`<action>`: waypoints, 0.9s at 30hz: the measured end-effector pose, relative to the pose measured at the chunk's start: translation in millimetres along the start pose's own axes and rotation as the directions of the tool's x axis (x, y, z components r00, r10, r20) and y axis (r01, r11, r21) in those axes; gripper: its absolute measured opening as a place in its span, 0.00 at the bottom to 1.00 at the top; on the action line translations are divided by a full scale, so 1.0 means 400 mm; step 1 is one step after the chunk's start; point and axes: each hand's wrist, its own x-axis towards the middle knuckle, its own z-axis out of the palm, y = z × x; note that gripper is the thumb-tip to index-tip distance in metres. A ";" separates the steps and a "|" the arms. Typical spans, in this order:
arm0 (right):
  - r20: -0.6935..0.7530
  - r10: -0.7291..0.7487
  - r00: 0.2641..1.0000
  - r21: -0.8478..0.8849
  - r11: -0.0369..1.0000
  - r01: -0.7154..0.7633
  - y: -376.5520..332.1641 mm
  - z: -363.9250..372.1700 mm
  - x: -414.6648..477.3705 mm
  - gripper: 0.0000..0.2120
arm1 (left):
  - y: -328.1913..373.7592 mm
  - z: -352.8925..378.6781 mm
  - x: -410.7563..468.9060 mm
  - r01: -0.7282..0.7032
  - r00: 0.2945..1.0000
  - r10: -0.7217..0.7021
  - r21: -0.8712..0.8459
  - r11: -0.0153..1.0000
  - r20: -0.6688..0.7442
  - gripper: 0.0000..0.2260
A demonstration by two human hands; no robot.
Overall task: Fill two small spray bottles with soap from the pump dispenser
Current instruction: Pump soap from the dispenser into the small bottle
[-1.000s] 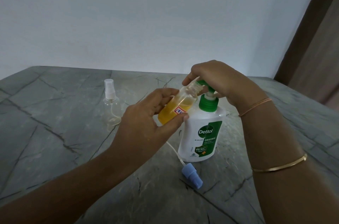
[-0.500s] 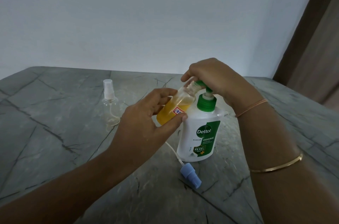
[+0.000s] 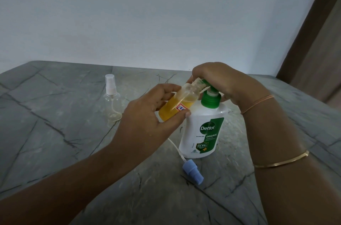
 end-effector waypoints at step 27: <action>-0.002 0.023 1.000 -0.056 0.998 -0.023 -0.004 0.011 0.008 0.19 | -0.001 0.001 -0.010 -0.011 1.000 0.011 0.009 1.000 0.007 0.21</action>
